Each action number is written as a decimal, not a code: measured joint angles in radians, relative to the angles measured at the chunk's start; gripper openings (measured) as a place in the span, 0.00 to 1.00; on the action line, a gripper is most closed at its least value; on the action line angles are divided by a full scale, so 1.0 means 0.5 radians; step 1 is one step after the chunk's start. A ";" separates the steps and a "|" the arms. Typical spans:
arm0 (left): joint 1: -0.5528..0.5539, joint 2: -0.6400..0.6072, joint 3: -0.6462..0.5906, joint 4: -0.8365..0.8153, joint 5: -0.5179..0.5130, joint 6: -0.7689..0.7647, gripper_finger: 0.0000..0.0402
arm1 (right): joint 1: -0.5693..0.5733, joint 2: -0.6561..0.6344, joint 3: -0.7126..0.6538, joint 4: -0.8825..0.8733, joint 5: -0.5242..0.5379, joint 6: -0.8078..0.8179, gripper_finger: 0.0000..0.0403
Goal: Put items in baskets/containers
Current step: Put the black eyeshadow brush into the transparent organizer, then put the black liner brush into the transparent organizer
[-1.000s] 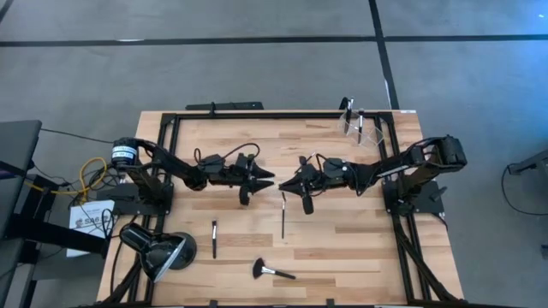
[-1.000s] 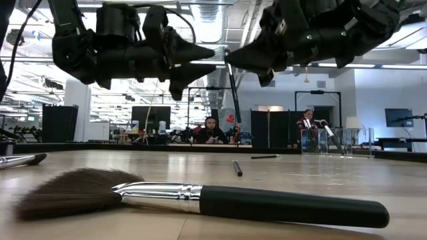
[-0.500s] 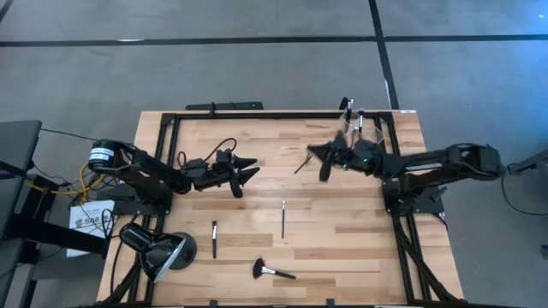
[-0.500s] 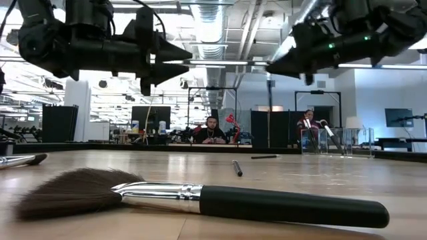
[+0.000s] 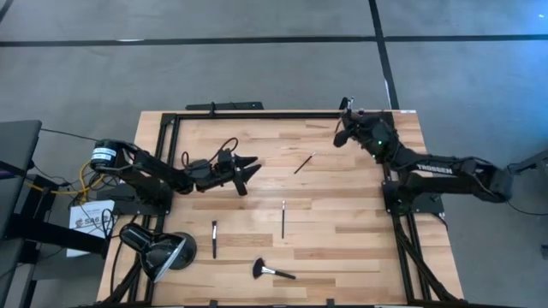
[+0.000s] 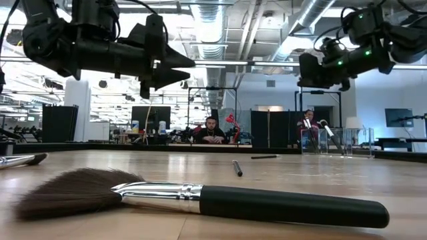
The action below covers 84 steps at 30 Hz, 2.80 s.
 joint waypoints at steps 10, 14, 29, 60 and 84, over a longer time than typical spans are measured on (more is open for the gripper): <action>-0.009 0.001 0.068 -0.104 0.000 0.025 0.44 | -0.518 0.026 0.180 -0.277 -0.198 0.042 0.01; -0.009 0.001 0.068 -0.106 0.001 0.026 0.43 | -0.633 0.115 0.289 -0.370 -0.212 0.034 0.02; -0.009 0.001 0.068 -0.106 0.024 0.030 0.44 | -0.743 0.593 0.362 -0.350 -0.222 0.103 0.02; -0.012 0.001 0.068 -0.160 0.024 -0.044 0.43 | -0.494 0.121 0.362 -0.787 -0.419 0.216 0.44; -0.049 -0.049 0.396 -0.801 -0.021 -0.037 0.43 | 0.396 0.651 0.473 -1.100 -0.466 0.953 0.34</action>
